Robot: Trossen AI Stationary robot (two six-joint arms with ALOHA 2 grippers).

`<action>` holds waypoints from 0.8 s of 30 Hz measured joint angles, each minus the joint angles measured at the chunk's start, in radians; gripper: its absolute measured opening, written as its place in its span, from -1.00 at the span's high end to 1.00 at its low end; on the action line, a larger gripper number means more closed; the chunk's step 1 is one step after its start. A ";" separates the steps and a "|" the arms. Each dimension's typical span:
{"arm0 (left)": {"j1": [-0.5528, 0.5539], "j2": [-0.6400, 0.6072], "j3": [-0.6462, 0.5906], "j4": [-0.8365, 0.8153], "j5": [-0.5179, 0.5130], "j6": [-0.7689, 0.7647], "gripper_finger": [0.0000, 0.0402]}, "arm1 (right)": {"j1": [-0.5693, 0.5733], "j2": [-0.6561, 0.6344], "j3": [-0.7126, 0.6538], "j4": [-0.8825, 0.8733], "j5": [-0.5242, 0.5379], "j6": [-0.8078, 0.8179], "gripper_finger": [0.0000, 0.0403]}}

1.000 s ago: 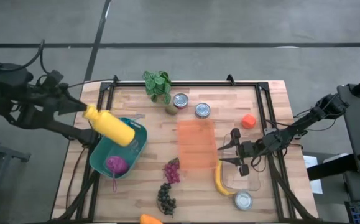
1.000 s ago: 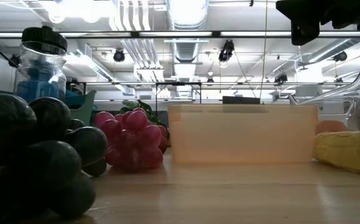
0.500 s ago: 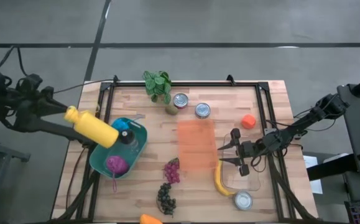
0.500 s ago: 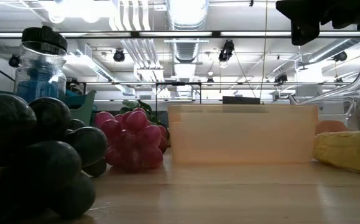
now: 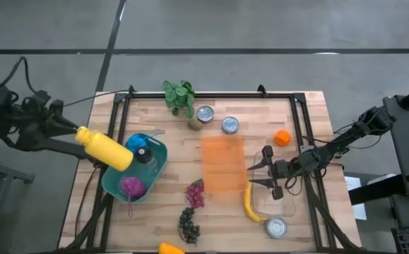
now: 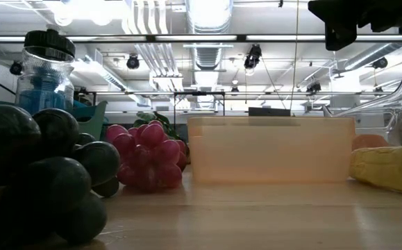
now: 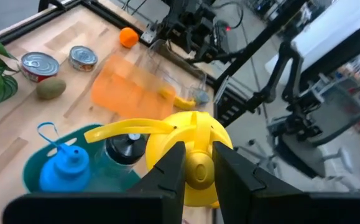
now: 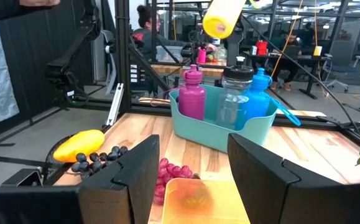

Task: Pick & Place Food Item
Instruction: Put the yellow water bottle into the green bin

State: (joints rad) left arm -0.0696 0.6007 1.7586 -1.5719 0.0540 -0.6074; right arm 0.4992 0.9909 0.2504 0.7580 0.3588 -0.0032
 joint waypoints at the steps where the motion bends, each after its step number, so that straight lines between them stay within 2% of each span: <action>1: 0.000 0.008 -0.004 0.001 0.000 0.006 0.67 | 0.000 0.000 0.000 0.000 0.000 0.000 0.06; 16: 0.000 0.215 -0.008 0.061 0.017 -0.069 0.67 | 0.000 0.000 0.000 0.000 0.000 0.000 0.06; 24: 0.000 0.273 -0.008 0.101 0.007 -0.070 0.67 | 0.000 0.000 0.000 0.001 0.000 0.000 0.06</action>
State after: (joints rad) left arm -0.0696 0.8740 1.7504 -1.4704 0.0608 -0.6771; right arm 0.4992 0.9909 0.2504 0.7586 0.3586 -0.0032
